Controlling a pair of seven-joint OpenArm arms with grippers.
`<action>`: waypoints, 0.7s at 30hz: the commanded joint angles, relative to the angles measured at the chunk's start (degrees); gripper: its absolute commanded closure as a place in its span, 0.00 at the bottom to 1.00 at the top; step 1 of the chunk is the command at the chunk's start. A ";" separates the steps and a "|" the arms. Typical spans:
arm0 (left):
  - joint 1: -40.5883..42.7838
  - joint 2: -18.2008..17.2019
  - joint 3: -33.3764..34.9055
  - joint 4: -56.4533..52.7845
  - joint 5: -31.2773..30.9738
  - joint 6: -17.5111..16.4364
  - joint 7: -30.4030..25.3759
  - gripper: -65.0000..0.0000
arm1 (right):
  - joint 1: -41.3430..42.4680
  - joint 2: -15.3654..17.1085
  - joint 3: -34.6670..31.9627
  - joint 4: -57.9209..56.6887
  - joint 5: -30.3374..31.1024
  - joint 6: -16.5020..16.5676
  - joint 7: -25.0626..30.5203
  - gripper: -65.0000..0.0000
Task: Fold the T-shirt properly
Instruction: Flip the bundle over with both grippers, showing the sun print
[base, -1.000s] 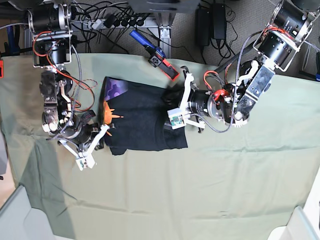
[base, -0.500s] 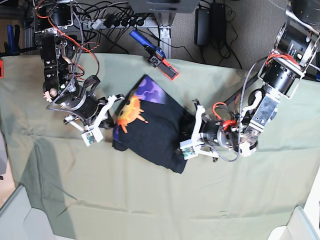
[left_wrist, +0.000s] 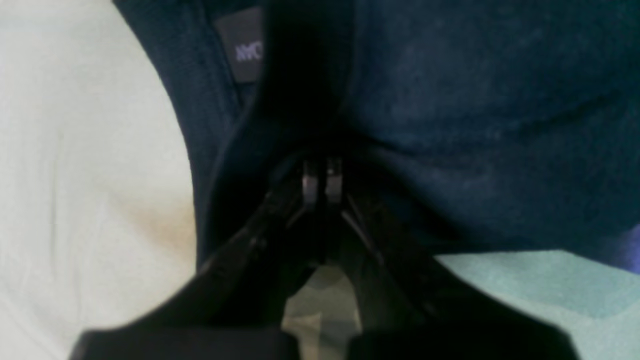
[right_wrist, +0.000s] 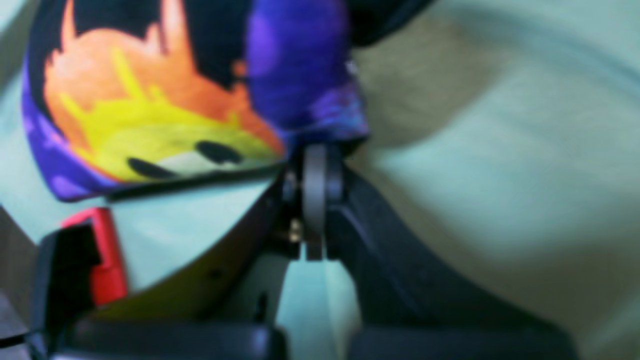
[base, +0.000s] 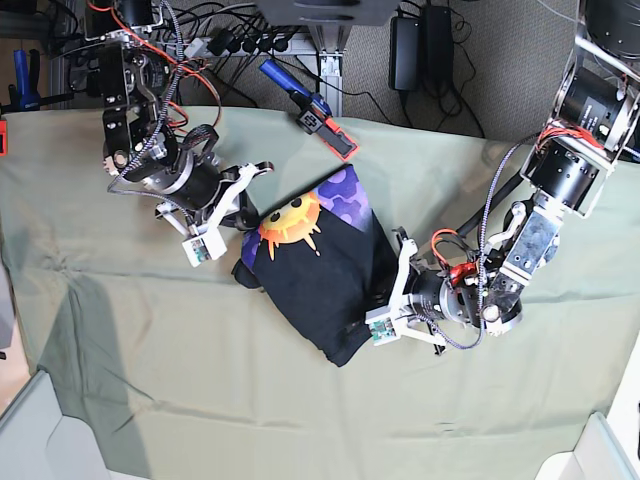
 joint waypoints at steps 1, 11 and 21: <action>-1.90 0.11 -0.48 0.76 -0.52 1.19 -1.44 1.00 | 0.63 -0.57 0.26 1.16 1.51 2.91 1.27 1.00; -2.91 -4.83 -2.21 0.96 -6.99 1.19 5.20 1.00 | 0.66 -2.60 3.10 1.18 -2.97 2.89 0.66 1.00; 0.46 -9.53 -10.10 0.98 -22.10 1.19 10.45 1.00 | 2.95 -2.45 10.69 0.66 -3.26 2.93 4.96 1.00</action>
